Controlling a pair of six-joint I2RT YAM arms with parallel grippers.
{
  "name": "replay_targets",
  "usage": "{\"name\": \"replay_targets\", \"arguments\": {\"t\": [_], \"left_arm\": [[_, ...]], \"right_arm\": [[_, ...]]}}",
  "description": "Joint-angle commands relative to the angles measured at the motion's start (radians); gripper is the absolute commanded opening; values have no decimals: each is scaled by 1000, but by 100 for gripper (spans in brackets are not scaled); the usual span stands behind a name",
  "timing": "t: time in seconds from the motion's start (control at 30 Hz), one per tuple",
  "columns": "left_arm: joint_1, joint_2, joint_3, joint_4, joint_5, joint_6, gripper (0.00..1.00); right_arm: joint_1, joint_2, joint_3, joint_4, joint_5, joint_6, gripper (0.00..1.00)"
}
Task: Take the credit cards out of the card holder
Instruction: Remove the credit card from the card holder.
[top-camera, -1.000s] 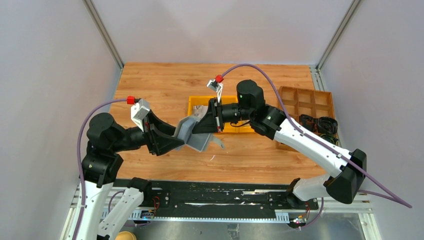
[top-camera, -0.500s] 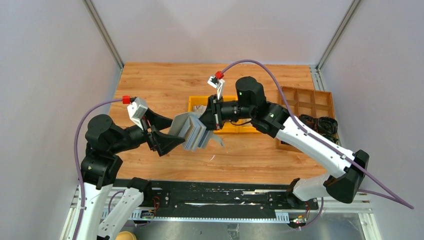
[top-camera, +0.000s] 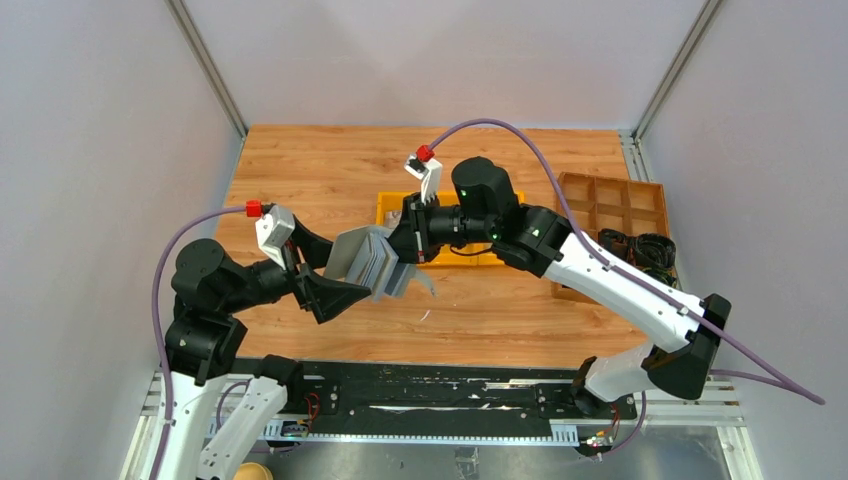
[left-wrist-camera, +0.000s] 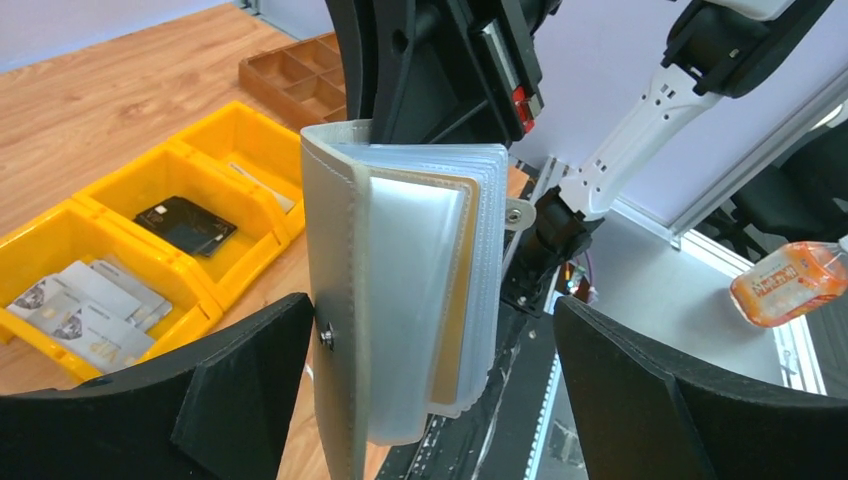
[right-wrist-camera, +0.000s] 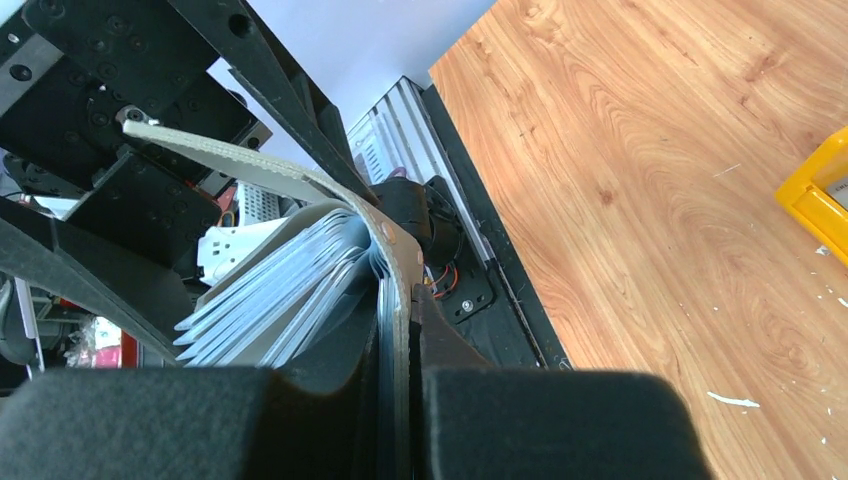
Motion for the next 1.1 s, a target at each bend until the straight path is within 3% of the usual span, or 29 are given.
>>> {"name": "replay_targets", "arguments": {"t": [0.0, 0.2, 0.47, 0.73, 1.07], "left_arm": [[-4, -32, -49, 60, -28, -4, 96], [-4, -40, -40, 12, -195, 117, 88], [-4, -51, -54, 14, -215, 138, 85], [-4, -70, -25, -15, -286, 195, 65], [-4, -78, 6, 8, -243, 147, 55]], "right_arm": [[39, 12, 69, -8, 65, -8, 0], [52, 17, 72, -2, 71, -3, 0], [60, 32, 88, -5, 71, -2, 0], [57, -12, 41, 14, 62, -28, 0], [38, -101, -70, 120, -18, -36, 0]]}}
